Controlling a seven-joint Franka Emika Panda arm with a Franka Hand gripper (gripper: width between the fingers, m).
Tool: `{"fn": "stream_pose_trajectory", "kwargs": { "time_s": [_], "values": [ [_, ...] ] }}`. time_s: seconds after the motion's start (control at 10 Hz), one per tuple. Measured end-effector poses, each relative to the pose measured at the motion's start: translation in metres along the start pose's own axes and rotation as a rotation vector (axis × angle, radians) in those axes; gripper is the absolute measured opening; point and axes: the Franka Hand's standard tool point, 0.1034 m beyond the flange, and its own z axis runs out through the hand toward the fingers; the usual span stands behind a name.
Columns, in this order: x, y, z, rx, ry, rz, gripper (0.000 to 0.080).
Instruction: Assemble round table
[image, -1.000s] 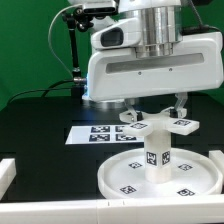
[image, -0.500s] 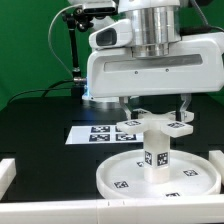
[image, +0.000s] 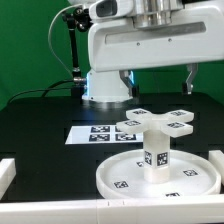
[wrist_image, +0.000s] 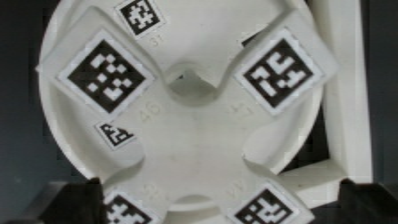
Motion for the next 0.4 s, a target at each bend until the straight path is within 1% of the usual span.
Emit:
{"fn": "stream_pose_trajectory", "kwargs": {
  "time_s": [0.4],
  "values": [
    [-0.0009, 0.0004, 0.0021, -0.002, -0.004, 0.000, 0.0649]
  ]
}}
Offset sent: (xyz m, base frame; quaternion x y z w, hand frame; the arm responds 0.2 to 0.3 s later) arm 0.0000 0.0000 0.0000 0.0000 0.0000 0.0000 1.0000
